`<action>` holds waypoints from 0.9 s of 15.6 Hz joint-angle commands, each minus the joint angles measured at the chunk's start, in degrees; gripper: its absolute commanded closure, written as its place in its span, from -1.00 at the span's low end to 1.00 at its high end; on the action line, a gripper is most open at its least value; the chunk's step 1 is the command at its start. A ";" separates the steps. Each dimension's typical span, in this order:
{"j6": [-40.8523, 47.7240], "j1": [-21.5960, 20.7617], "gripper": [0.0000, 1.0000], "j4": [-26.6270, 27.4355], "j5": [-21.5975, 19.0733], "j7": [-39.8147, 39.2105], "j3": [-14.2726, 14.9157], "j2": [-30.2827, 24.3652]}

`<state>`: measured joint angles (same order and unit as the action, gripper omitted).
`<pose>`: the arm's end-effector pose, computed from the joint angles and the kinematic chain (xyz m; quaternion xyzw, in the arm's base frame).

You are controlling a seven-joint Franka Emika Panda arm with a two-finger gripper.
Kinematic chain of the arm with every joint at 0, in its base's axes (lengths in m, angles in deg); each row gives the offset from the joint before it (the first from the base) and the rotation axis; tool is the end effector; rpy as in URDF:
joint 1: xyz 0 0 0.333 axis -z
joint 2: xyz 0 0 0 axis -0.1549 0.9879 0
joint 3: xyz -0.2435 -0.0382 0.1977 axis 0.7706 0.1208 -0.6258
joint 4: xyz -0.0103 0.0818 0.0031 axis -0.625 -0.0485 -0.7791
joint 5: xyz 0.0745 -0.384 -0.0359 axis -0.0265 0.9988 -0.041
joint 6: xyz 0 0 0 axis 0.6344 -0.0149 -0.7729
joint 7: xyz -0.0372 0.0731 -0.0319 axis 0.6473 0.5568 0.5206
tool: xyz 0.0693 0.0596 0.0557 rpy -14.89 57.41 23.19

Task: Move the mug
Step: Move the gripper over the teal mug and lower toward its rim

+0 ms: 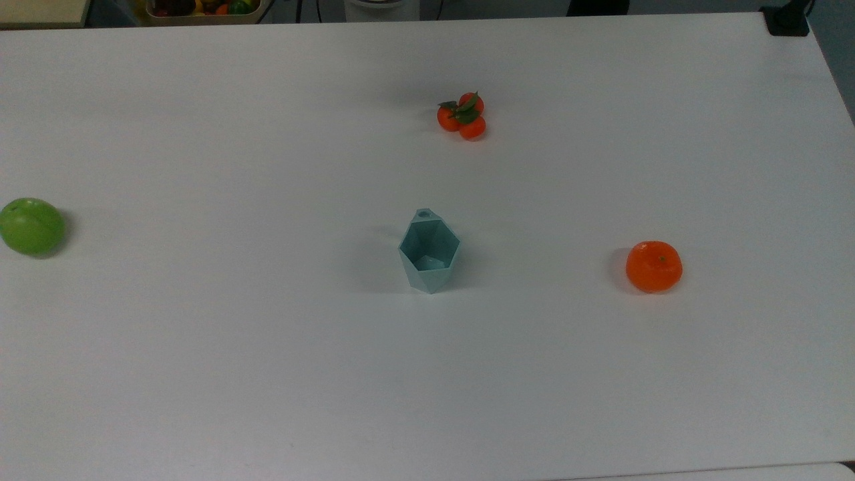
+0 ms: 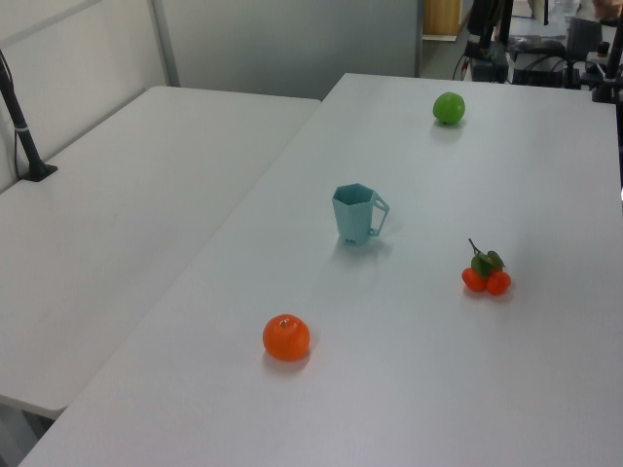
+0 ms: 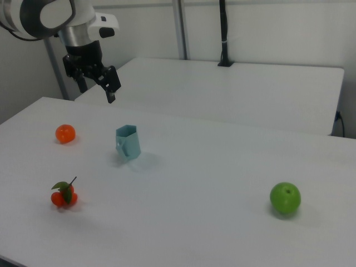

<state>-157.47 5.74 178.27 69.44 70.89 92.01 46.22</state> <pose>0.5417 -0.0037 0.6419 -0.9943 -0.0081 -0.0743 0.0756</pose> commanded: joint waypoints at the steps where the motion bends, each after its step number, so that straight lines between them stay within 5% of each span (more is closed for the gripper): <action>1: -1.64 -0.97 -1.00 1.70 -1.01 -1.02 1.07 -0.76; 14: -6.36 -1.14 -1.00 1.44 -0.40 -1.38 0.37 2.48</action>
<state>-158.76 5.70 178.34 69.44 70.15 92.02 47.63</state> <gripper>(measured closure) 0.000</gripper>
